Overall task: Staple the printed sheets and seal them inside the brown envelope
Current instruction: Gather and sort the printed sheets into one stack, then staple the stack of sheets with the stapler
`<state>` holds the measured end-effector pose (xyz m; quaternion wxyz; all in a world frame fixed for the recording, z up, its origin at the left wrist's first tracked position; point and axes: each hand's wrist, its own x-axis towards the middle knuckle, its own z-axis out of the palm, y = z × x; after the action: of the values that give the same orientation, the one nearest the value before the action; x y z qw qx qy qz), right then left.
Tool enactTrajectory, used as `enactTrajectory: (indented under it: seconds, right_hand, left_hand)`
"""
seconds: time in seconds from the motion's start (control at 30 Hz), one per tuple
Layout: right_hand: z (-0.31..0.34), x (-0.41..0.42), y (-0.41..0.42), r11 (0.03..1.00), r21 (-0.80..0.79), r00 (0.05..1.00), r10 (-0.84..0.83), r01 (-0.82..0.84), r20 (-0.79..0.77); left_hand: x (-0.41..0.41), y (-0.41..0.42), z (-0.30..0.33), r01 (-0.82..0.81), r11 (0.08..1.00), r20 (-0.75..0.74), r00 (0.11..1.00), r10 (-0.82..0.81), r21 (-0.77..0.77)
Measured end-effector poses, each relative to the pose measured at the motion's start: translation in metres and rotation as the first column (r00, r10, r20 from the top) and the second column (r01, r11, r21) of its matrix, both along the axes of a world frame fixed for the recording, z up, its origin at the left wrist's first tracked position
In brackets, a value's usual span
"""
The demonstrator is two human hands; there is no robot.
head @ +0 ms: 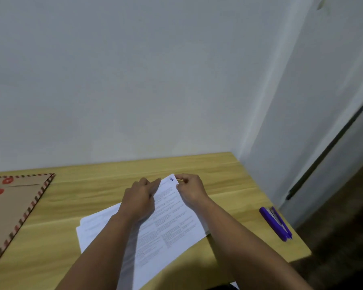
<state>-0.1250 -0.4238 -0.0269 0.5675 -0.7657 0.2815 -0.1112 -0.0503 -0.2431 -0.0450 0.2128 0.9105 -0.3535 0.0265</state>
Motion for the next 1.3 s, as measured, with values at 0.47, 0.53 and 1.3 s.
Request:
enactTrajectory:
  seconds: [0.47,0.53,1.3]
  right_hand:
    - [0.108,-0.115,-0.118,0.776,-0.484,0.462,-0.284,-0.404,-0.84]
    - [0.103,-0.131,-0.133,0.814,-0.431,0.35,-0.302,-0.389,-0.887]
    - [0.04,-0.062,-0.049,0.962,0.208,0.96,0.217,-0.179,-0.177]
  left_hand:
    - [-0.013,-0.001,-0.026,-0.017,0.995,0.183,0.982,0.035,-0.1]
    - [-0.014,-0.001,-0.026,-0.025,0.994,0.181,0.983,0.044,-0.106]
    - [-0.004,0.0,-0.021,0.047,0.991,0.122,0.992,-0.031,-0.128]
